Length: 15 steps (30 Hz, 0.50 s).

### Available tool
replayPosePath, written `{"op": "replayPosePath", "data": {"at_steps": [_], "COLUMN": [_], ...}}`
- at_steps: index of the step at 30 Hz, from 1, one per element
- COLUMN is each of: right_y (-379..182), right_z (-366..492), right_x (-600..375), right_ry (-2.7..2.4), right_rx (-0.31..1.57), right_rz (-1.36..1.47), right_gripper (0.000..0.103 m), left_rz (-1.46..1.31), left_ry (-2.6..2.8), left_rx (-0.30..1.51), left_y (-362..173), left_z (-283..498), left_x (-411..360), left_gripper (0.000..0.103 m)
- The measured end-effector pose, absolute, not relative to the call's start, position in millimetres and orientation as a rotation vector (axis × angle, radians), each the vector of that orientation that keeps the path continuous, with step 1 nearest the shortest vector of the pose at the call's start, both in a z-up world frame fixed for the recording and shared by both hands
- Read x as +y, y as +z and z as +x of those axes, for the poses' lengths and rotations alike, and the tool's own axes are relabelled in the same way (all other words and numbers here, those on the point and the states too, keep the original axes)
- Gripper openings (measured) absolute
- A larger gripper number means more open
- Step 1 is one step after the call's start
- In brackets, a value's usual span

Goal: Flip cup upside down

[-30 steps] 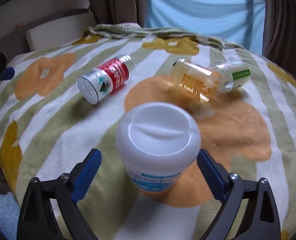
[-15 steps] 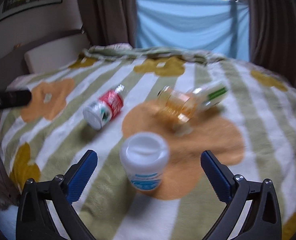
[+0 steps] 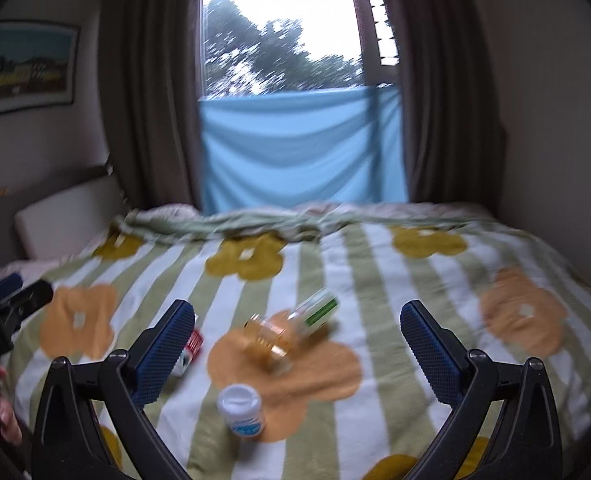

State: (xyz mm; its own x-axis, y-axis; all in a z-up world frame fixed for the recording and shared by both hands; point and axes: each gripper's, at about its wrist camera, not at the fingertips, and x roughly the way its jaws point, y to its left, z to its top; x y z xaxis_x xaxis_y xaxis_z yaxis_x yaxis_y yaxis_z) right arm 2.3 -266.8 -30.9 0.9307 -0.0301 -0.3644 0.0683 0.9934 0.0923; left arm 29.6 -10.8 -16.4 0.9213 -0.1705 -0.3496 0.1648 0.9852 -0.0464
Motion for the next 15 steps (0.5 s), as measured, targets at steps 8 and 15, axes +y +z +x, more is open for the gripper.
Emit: {"op": "replayPosePath", "data": {"at_steps": [8,15], "right_y": [-8.3,-4.0], "right_z": [-30.1,-38.4], "right_x": [-268.4,-265.9], "right_ry": [-0.130,-0.143], "right_rx": [0.278,0.255], "right_rz": [0.058,0.047], "right_gripper": [0.103,0.103], "left_rz": [0.024,0.043], "left_ry": [-0.170,-0.166], "left_rx": [0.301,0.285], "left_y": [-1.2,1.9], "left_z": [7.2,2.1], "left_x": [-19.6,-24.7], "left_gripper": [0.103,0.103]}}
